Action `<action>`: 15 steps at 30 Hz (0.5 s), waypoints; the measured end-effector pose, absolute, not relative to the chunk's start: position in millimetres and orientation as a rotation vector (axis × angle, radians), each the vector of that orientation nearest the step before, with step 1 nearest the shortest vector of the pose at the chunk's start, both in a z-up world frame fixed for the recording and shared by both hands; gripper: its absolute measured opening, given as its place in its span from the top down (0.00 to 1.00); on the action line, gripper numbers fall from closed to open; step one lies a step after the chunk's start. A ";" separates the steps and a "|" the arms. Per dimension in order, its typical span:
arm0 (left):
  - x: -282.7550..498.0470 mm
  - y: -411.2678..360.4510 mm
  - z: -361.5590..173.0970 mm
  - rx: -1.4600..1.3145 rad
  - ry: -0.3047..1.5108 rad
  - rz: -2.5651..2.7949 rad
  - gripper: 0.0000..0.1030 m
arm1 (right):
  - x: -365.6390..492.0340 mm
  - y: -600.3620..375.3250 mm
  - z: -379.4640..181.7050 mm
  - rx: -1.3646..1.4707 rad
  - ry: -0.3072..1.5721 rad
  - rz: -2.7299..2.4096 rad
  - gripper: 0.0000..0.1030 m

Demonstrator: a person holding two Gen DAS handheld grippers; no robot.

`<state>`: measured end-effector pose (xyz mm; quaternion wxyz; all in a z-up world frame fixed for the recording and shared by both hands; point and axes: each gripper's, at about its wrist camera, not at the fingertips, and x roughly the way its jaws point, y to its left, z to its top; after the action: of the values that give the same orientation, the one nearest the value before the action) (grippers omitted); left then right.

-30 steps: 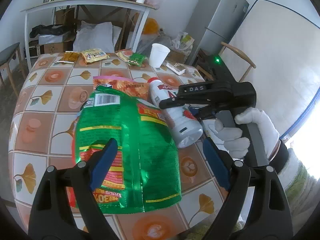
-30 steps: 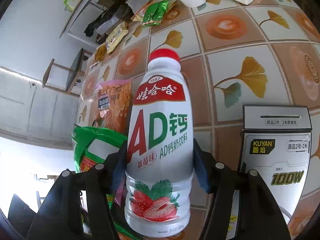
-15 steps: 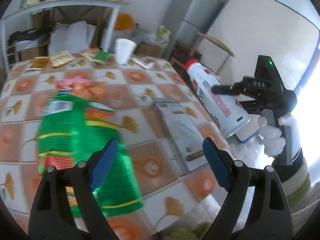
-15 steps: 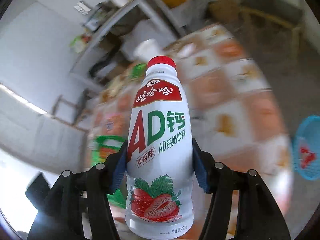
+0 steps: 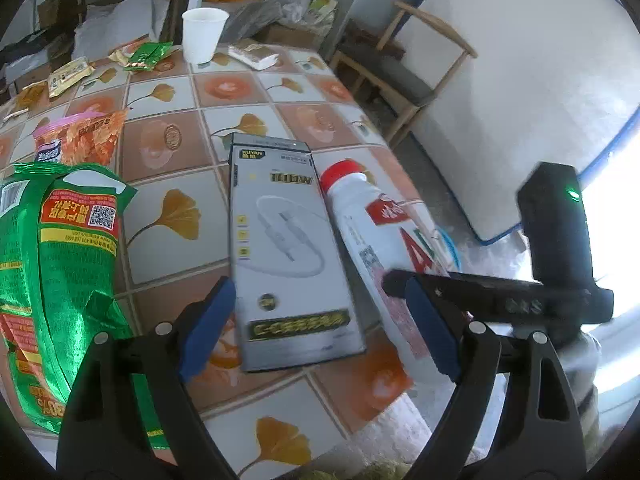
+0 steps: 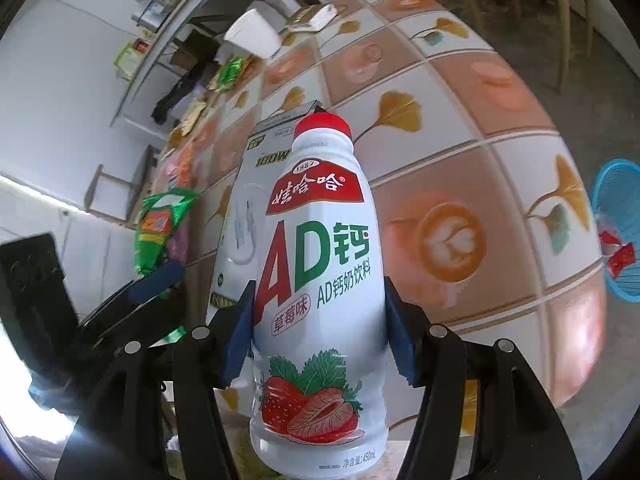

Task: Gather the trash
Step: 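Lift the AD bottle with the right tool while the left tool grasps the white charger box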

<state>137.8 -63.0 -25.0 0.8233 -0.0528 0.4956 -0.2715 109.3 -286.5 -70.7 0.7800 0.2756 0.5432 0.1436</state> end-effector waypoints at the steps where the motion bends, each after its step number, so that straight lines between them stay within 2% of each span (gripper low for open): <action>1: 140.2 -65.3 -26.5 -0.106 1.057 -0.563 0.20 | 103.3 -289.1 -68.0 0.594 1.167 0.302 0.44; 15: 178.0 -102.4 -51.5 0.112 1.069 -0.397 0.19 | 76.8 -336.8 -60.8 0.562 1.101 0.122 0.43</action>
<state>178.0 -102.4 -51.5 0.8403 0.0528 0.5058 -0.1880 76.8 -336.8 -60.8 0.8132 0.2632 0.5159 0.0571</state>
